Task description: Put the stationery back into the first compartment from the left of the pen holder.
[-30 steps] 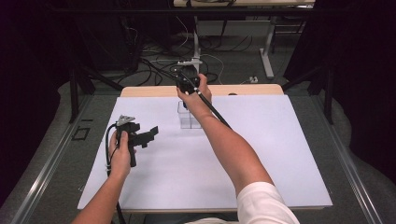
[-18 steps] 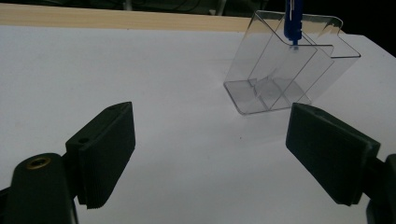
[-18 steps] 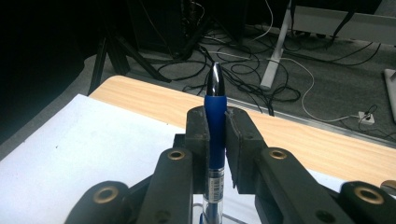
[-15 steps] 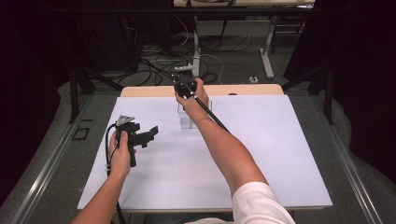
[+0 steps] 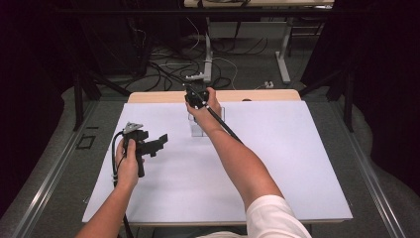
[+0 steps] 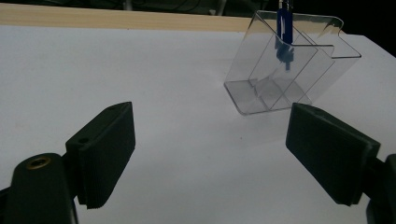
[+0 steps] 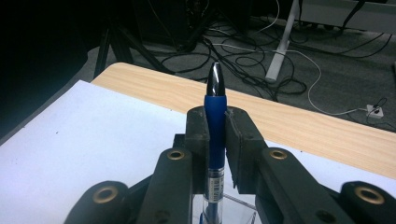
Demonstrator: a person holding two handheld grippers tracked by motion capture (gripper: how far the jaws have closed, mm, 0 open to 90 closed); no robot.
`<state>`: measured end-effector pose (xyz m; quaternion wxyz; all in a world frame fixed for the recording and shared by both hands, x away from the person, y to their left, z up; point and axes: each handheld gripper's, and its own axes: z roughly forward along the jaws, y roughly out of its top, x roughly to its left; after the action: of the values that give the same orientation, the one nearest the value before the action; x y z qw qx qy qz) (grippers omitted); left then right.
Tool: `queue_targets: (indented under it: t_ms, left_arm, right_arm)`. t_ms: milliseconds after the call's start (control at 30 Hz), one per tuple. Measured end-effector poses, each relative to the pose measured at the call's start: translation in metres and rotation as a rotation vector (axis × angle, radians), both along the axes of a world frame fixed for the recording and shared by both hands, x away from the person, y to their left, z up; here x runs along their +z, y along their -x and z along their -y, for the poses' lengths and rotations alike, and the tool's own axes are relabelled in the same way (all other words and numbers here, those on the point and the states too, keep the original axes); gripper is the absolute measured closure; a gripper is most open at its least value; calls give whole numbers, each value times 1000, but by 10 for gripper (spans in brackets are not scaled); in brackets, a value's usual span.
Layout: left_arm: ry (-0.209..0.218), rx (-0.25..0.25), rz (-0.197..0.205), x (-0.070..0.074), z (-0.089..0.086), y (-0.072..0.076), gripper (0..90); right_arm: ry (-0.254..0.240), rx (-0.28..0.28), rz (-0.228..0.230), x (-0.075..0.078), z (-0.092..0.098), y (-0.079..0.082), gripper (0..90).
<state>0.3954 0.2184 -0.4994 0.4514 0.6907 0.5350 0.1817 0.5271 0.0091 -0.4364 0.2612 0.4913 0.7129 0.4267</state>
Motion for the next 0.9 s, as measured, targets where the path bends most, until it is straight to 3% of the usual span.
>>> queue_targets:
  t_ms: [500,900]
  left_arm:
    - [0,0,1,-1,0,0,157]
    - [-7,-2,-2,-1,1,-1,157]
  right_arm:
    - [2,16,-14,-3,1,2,783]
    - [-55,61,-40,5,6,11,566]
